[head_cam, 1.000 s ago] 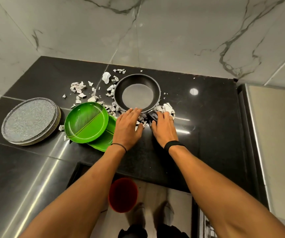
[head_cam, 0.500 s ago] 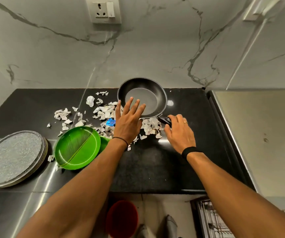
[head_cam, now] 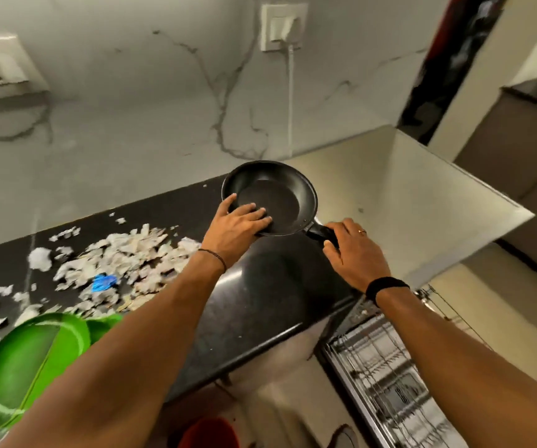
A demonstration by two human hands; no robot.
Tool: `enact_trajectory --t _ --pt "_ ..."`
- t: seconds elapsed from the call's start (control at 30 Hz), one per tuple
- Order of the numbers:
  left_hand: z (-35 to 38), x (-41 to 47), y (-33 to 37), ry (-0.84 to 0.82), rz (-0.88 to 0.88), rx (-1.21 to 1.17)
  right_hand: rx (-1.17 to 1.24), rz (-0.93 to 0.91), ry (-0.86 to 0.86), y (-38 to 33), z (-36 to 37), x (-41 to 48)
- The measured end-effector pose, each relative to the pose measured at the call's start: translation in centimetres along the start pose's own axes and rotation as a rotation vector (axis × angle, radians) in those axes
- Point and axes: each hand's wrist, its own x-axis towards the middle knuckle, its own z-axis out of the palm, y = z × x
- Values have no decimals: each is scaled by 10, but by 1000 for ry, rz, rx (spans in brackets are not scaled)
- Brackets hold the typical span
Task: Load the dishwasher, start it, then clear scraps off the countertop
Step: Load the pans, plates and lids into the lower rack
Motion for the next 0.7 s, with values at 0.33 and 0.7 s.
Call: enact_trajectory --t 0.33,0.7 --pt "-16 98 168 -143 150 -193 -166 227 -50 139 -82 -81" --pt "-24 151 375 -280 380 -290 -213 245 -131 245 -118 -178"
